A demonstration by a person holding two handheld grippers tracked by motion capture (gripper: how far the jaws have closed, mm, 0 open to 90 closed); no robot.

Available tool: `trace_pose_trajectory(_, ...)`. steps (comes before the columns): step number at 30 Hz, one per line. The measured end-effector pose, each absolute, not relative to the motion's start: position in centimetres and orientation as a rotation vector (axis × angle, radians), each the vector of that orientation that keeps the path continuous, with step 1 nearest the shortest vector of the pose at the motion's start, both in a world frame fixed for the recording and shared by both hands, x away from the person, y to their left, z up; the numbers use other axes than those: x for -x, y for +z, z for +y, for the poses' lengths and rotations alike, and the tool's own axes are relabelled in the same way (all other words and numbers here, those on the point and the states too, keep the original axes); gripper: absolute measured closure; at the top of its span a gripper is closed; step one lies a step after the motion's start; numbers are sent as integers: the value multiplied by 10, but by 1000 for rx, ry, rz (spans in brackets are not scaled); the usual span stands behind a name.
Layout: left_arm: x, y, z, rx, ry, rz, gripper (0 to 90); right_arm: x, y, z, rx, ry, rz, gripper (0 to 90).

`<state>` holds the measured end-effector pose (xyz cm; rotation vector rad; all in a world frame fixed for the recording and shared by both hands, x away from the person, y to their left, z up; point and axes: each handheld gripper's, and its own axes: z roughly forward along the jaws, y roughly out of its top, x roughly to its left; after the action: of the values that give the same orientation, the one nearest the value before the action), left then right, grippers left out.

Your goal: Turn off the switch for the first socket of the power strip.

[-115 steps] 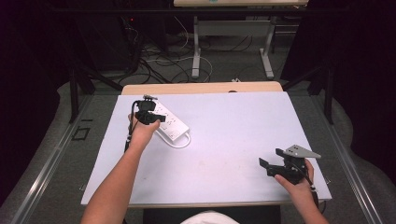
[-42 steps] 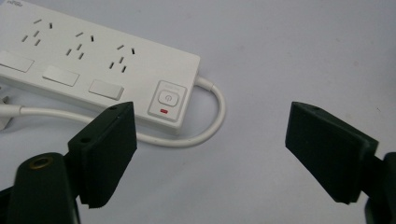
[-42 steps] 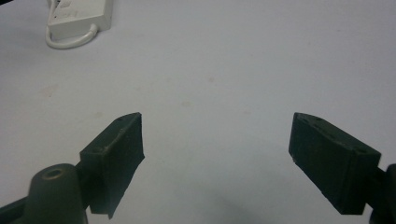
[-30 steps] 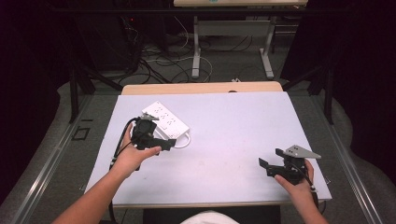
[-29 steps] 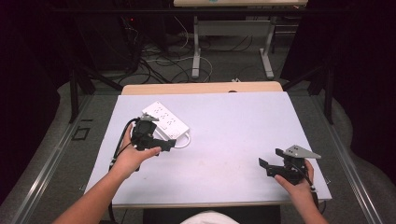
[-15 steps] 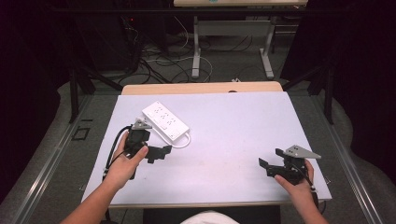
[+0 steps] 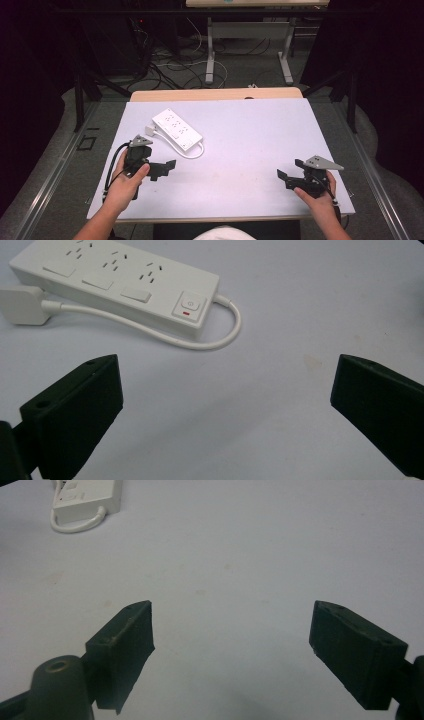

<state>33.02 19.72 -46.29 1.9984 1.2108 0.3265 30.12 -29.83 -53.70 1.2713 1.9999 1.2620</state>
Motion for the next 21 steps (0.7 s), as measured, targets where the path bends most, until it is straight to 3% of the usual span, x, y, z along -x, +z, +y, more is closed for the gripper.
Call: trace_pose_trajectory(21, -328, -500, 237, -1859, 382, 1408, 4, -301, -537, -299, -1277, 1270, 1996, 173)
